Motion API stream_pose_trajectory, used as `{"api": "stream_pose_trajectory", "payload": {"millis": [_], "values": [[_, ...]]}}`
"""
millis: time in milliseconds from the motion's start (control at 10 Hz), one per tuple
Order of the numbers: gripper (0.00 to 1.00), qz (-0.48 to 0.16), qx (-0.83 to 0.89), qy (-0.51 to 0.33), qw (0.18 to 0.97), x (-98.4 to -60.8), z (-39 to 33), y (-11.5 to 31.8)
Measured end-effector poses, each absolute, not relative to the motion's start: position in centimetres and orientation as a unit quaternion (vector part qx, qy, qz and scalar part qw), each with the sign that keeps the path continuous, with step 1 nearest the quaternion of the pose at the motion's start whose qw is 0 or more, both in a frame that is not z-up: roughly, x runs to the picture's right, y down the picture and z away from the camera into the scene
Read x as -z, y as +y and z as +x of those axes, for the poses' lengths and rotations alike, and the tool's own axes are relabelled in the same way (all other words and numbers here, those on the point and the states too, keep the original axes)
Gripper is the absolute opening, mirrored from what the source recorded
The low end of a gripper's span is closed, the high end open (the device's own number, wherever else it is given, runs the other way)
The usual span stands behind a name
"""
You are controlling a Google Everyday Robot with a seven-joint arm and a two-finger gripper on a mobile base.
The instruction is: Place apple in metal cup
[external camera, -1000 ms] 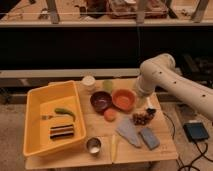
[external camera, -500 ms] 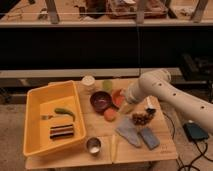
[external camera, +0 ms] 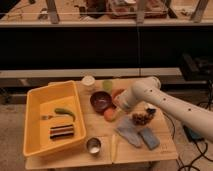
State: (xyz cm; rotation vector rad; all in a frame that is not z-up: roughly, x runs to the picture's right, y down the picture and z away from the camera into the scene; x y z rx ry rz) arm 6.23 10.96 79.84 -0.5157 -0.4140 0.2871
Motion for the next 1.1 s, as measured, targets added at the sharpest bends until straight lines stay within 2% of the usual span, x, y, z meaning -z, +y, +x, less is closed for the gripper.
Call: {"api": "stream_pose_trajectory", "payload": {"millis": [1100], "values": [[0.65, -0.273, -0.147, -0.203, 0.929, -85.6, 3.4, 14.4]]}}
